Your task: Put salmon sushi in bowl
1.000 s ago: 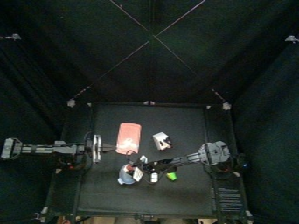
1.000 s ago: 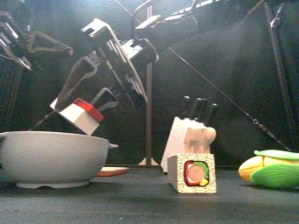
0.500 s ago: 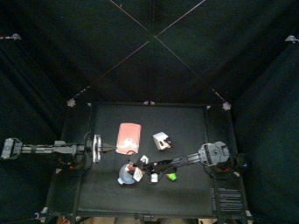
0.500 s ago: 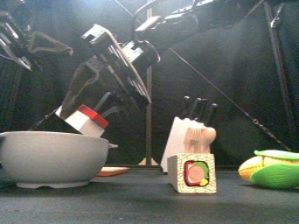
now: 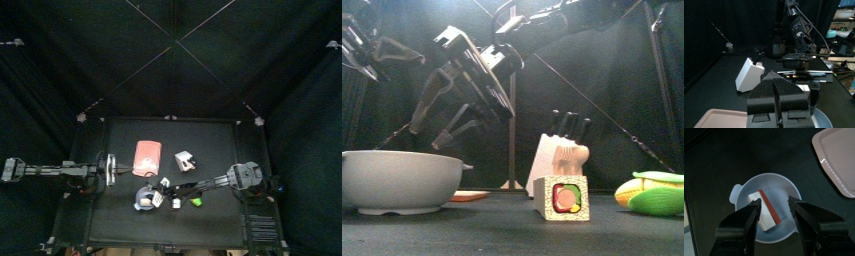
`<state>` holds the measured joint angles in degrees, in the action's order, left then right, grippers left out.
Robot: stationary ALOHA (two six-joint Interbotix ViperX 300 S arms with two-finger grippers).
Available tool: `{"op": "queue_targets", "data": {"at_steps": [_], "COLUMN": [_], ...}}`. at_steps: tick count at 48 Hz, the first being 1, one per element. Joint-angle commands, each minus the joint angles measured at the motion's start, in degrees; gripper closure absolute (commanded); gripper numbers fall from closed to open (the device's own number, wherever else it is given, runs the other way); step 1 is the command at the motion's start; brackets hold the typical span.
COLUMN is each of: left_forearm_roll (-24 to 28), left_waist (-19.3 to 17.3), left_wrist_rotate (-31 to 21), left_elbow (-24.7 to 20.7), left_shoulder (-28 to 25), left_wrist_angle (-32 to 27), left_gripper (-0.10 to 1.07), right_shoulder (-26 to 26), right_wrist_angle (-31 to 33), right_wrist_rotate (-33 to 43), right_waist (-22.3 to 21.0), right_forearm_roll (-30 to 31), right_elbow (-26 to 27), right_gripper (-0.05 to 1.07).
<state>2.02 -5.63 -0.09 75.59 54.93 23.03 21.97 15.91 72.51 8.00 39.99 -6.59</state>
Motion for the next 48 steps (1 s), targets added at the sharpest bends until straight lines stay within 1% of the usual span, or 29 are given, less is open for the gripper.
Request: {"op": "queue_targets", "data": {"at_steps": [1, 43, 48], "left_forearm_roll": [-0.1, -0.1, -0.1], "left_waist": [-0.1, -0.1, -0.1], "left_wrist_rotate": [0.1, 0.2, 0.2], "left_elbow": [-0.9, -0.7, -0.8], "left_shoulder": [-0.2, -0.2, -0.2], "left_wrist_angle": [0.6, 0.6, 0.6], "left_gripper": [0.97, 0.97, 0.97], "right_shoulder": [-1.4, -3.5, -3.5], "right_wrist_angle": [0.0, 1.0, 1.0], "right_wrist_rotate": [-0.1, -0.1, -0.1], "right_waist": [0.2, 0.1, 0.6], "right_forearm_roll": [-0.1, -1.1, -1.0], "right_elbow": [1.6, 1.6, 1.7], "right_gripper": [0.20, 0.20, 0.20]}}
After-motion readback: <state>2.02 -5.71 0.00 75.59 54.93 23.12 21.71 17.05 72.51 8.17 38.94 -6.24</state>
